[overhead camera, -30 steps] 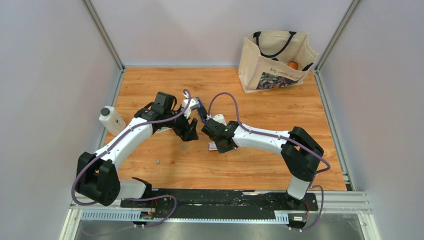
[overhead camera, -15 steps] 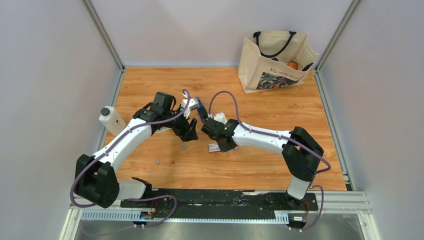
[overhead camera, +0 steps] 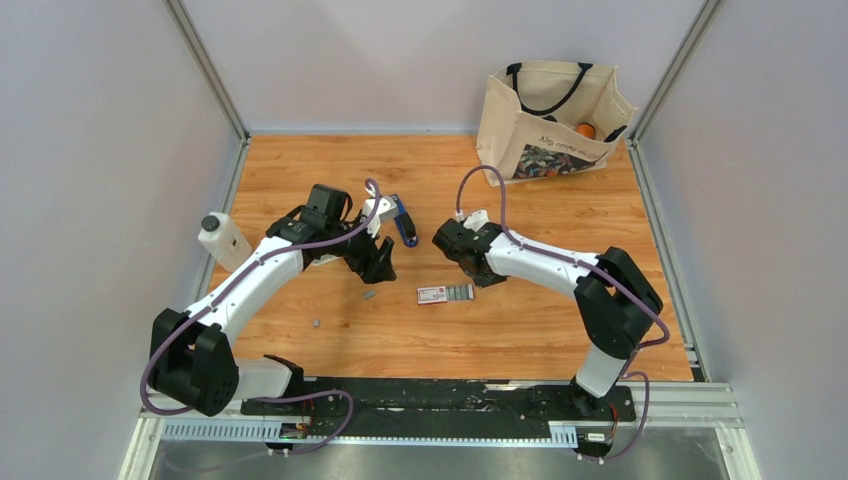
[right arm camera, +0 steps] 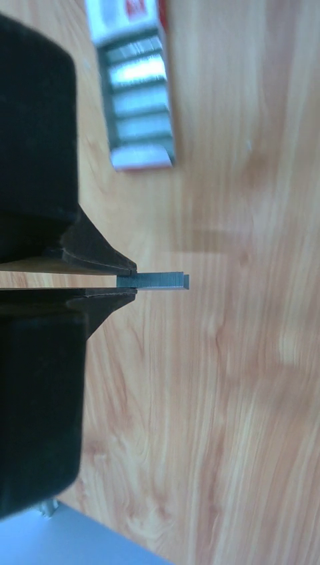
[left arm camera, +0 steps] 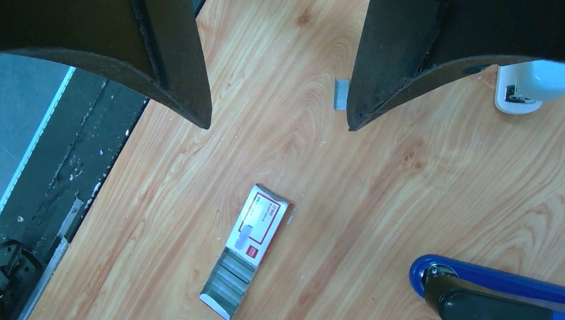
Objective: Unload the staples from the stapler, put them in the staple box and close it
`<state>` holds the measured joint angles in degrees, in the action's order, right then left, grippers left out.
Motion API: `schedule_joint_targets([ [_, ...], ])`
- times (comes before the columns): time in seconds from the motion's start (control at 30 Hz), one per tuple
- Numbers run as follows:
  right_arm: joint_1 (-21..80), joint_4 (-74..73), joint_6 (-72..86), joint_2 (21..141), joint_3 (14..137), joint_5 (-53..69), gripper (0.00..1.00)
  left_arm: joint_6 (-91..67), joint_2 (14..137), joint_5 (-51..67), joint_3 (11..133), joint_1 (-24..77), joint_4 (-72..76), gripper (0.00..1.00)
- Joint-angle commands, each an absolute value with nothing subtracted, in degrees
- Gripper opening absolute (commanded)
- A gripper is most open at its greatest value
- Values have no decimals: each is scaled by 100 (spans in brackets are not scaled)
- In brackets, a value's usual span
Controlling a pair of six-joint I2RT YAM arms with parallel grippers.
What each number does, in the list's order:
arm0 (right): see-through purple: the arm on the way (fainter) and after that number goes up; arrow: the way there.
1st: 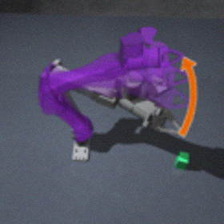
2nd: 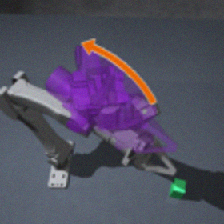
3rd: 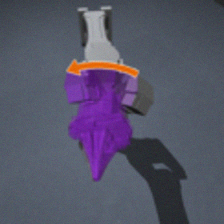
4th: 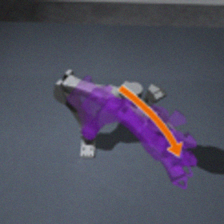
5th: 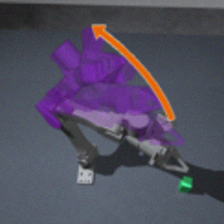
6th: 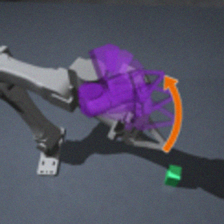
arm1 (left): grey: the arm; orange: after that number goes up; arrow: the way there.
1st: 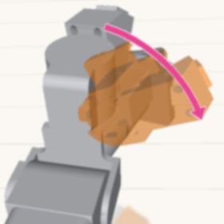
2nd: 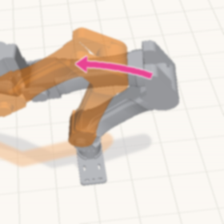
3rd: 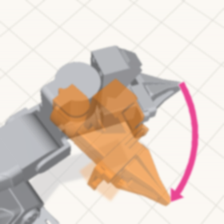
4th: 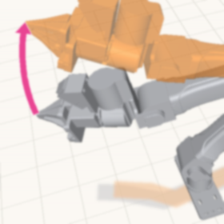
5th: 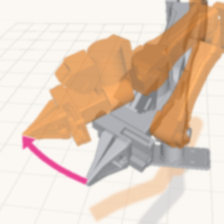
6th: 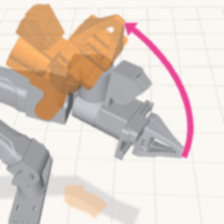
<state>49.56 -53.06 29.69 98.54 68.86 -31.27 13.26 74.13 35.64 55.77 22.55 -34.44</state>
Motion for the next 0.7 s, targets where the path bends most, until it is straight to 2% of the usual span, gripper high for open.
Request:
schedule_joint_targets([
  [0.0, 4755, -5396, 2909, 10036, 6829, -3884, 6, 1476, 7242, 3577, 5678, 2285, -3498, 82],
  [0.27, 4764, -5388, 2900, 10872, 7049, -4184, 12, 1547, 7242, 3507, 5748, 2285, -3595, 82],
  [0.43, 4764, -5274, 2892, 10820, 7023, -3973, 35, 1591, 7268, 3472, 5757, 2285, -3612, 82],
  [0.5, 4764, -5212, 2865, 10723, 6996, -3824, 40, 1573, 7304, 3480, 5783, 2285, -3612, 82],
  [0.67, 4755, -5019, 2778, 10381, 6865, -3349, 43, 1556, 7321, 3498, 5801, 2285, -3621, 82],
])
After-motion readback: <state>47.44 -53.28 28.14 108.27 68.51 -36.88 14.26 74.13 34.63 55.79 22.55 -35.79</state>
